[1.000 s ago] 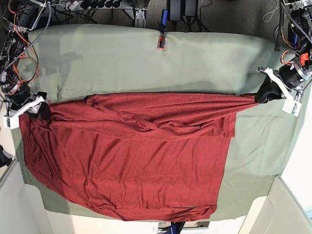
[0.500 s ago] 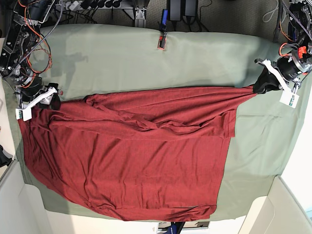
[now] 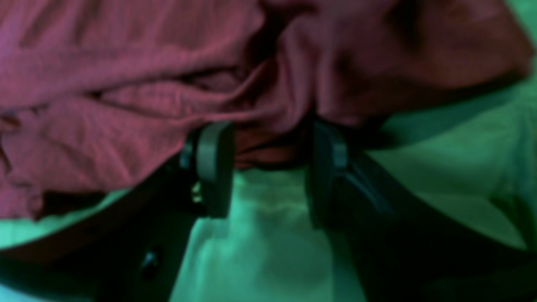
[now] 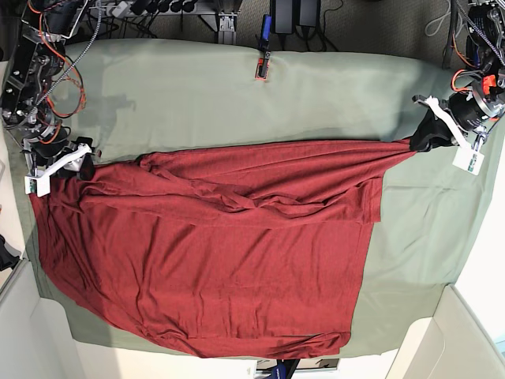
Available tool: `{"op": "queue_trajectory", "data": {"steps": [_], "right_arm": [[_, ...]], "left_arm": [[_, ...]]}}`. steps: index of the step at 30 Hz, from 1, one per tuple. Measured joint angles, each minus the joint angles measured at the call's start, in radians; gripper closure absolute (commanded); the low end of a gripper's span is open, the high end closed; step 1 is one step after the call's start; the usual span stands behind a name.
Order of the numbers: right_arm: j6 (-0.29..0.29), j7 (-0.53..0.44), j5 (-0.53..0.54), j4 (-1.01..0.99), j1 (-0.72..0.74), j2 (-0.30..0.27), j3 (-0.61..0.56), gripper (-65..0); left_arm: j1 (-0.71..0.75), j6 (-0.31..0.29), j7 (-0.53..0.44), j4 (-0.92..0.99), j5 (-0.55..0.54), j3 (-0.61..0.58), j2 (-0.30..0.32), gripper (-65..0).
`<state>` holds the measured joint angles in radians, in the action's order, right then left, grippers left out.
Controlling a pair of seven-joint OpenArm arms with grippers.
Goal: Fold the T-shirt properly
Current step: 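Hold the shirt taut between both grippers and drag it across the table, then lower the shirt onto the table and open both grippers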
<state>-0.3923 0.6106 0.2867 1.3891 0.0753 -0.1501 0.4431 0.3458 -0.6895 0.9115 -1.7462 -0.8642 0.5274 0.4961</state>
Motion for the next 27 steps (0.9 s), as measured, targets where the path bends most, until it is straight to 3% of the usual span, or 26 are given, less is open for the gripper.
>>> {"op": "queue_trajectory", "data": {"steps": [5, 10, 17, 22, 27], "right_arm": [[0.023, -0.043, -0.012, -0.04, 0.011, -0.004, -0.029, -28.8], [0.031, -0.045, -0.018, -0.041, 0.01, 0.004, -0.028, 0.0], [0.007, 0.056, -0.054, 0.051, -0.002, 0.012, -0.015, 0.0], [-0.006, 0.071, -0.031, 0.209, -0.057, 0.011, 0.058, 0.0], [-0.006, 0.053, -0.022, 0.216, -0.058, 0.001, 0.079, 0.0]], "left_arm": [[0.0, 0.0, 0.0, 0.0, 0.0, 0.0, 0.0, 0.0], [0.0, 0.0, 0.0, 0.0, 0.0, 0.0, 0.0, 0.0], [0.0, 0.0, 0.025, -0.003, -0.059, 0.013, 0.0, 0.0], [-0.001, 0.0, 0.045, -0.078, -0.092, 0.064, 0.0, 0.0], [-0.011, 0.0, 0.023, -0.098, -0.091, 0.067, 0.021, 0.0]]}}
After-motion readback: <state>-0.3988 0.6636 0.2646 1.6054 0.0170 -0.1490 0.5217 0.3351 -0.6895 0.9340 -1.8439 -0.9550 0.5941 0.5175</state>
